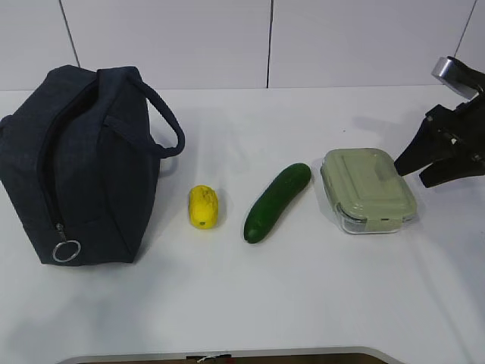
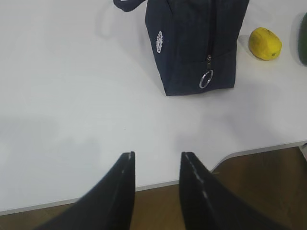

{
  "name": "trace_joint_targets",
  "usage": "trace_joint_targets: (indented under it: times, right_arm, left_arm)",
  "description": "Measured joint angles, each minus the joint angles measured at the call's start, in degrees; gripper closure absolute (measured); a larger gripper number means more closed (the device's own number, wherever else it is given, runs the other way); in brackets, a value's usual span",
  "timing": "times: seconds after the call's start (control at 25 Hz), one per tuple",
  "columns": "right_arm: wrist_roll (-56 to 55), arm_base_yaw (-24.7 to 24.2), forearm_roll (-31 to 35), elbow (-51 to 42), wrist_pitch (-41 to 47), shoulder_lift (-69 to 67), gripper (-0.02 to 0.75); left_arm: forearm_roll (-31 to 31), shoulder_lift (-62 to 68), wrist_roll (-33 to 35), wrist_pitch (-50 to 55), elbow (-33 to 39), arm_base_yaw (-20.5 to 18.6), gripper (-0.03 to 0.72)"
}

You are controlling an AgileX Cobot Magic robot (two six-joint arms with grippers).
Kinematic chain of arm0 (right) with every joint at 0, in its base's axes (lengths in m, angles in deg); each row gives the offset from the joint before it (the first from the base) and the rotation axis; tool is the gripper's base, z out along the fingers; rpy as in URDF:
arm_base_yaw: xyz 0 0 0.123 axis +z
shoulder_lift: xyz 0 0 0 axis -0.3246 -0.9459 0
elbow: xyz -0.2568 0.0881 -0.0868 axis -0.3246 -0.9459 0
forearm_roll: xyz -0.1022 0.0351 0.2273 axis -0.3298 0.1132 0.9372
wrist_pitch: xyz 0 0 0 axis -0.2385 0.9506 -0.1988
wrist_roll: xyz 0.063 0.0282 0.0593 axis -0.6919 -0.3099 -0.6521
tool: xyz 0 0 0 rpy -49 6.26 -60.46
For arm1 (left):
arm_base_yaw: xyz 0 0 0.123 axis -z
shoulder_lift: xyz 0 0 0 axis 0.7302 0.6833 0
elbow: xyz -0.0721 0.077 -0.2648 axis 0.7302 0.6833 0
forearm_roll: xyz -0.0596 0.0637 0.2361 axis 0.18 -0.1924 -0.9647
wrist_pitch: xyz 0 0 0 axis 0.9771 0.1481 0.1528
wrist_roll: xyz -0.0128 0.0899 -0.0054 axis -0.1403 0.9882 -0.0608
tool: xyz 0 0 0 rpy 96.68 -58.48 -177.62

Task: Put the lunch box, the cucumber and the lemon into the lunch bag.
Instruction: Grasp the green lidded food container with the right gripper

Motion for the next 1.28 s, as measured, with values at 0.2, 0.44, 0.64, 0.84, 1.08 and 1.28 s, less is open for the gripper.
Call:
trace_joint_targets:
  times: [0.2, 0.44, 0.64, 0.84, 1.08, 1.28]
  right_arm:
    - [1.1, 0.0, 0.8, 3.5, 0.0, -3.1, 0.226]
    - [1.4, 0.0, 1.5, 5.4, -0.1, -5.9, 0.226]
    - [1.7, 0.0, 1.6, 5.8, -0.2, -6.8, 0.225]
    - [1.9, 0.0, 1.7, 5.8, -0.2, -7.8, 0.226]
    - [3.5, 0.0, 2.7, 5.8, -0.3, -8.2, 0.226]
    - [4.9, 0.0, 4.2, 5.8, -0.3, -8.2, 0.226]
  left_arm:
    - [0.0, 0.0, 0.0, 0.0, 0.0, 0.0, 0.466]
    - [0.0, 0.0, 0.0, 0.0, 0.0, 0.0, 0.465]
    - [0.0, 0.0, 0.0, 0.0, 0.0, 0.0, 0.465]
    - [0.0, 0.0, 0.0, 0.0, 0.0, 0.0, 0.465]
    - [0.0, 0.0, 0.0, 0.0, 0.0, 0.0, 0.462]
    - [0.0, 0.0, 0.0, 0.0, 0.0, 0.0, 0.458]
